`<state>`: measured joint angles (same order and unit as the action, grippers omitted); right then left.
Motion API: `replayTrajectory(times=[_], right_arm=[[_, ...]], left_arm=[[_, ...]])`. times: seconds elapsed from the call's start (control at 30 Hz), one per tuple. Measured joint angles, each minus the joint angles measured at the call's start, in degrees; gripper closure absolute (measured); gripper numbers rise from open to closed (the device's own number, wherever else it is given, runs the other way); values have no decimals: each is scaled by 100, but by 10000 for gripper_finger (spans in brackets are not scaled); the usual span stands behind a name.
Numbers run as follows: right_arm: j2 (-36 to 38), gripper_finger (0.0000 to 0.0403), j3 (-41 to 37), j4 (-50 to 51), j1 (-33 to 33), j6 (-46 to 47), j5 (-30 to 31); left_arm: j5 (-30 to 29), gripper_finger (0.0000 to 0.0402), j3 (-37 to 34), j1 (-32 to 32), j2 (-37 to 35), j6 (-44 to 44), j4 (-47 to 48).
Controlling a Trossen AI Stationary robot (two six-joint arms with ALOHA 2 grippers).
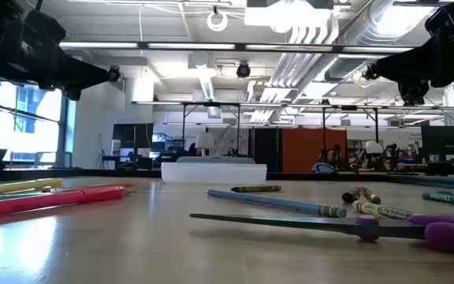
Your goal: Pick & place school supplies into a supply box
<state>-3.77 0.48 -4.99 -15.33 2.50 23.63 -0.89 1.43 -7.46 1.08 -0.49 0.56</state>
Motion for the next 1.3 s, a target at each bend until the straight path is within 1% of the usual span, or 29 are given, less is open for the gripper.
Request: replayTrajectory(times=[0.27, 0.53, 0.83, 1.1, 1.3], right_arm=[[0, 356, -1, 0, -2, 0, -1], [0, 350, 0, 0, -2, 0, -1], [0, 356, -1, 0, -2, 0, 0], [0, 350, -1, 0, 0, 0, 1], [0, 354, 0, 0, -2, 0, 0]], left_arm=[[0, 305, -2, 0, 0, 0, 0], [0, 305, -2, -2, 1, 0, 0], [0, 305, -2, -2, 2, 0, 1], [0, 305, -2, 0, 0, 0, 2], [0, 305, -2, -2, 1, 0, 2]])
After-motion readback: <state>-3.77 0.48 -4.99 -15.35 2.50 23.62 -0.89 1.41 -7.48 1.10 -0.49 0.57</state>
